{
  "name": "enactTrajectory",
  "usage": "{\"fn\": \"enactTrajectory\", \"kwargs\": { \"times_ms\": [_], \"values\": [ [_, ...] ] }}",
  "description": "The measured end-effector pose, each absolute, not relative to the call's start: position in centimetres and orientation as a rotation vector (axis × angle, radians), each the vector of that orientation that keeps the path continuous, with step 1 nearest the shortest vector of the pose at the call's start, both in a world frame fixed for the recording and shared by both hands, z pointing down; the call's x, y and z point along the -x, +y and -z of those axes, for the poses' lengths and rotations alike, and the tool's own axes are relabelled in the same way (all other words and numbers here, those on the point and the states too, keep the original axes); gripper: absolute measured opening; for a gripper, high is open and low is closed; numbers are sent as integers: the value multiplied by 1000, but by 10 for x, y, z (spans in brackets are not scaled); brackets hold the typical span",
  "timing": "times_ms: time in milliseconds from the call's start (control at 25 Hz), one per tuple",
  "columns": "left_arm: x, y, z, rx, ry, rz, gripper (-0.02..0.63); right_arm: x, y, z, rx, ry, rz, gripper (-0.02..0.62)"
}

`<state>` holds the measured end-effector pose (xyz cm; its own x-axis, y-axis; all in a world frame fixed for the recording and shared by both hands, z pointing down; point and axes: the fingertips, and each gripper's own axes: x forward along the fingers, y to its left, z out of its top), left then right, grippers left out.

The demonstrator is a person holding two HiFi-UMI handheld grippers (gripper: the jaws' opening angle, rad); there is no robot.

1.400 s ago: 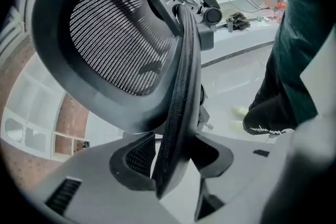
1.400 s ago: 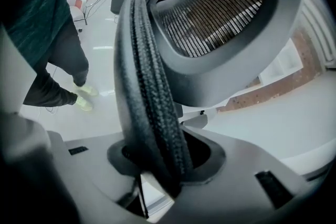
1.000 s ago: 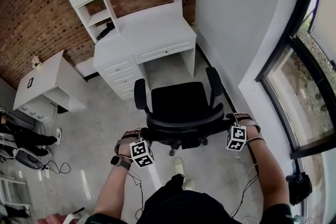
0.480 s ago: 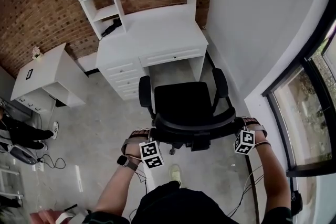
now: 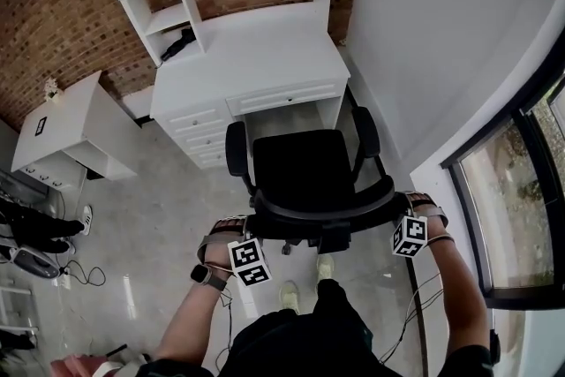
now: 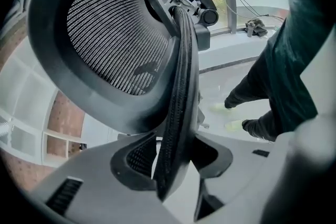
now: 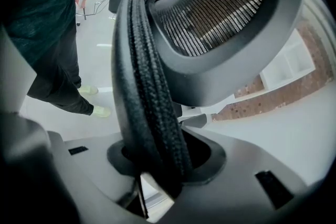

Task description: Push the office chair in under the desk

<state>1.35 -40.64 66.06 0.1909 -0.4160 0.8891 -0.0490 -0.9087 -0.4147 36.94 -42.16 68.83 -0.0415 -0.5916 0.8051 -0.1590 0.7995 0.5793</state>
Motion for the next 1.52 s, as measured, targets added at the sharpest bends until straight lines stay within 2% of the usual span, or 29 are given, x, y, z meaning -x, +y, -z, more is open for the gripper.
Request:
{"fn": "enactTrajectory", "kwargs": {
  "times_ms": [520,720,1520],
  "values": [
    [-35,-481,-667,2174,495,1918,176,-391,-514,-692,-567,-1622,429,141],
    [-20,-502,-665,2168,503,1953,178,-376,-539,-693,-557,-1634,436,141],
    [-18,-547,-667,2177,521,1985,187,-372,-585,-693,-531,-1646,441,141]
  ]
}}
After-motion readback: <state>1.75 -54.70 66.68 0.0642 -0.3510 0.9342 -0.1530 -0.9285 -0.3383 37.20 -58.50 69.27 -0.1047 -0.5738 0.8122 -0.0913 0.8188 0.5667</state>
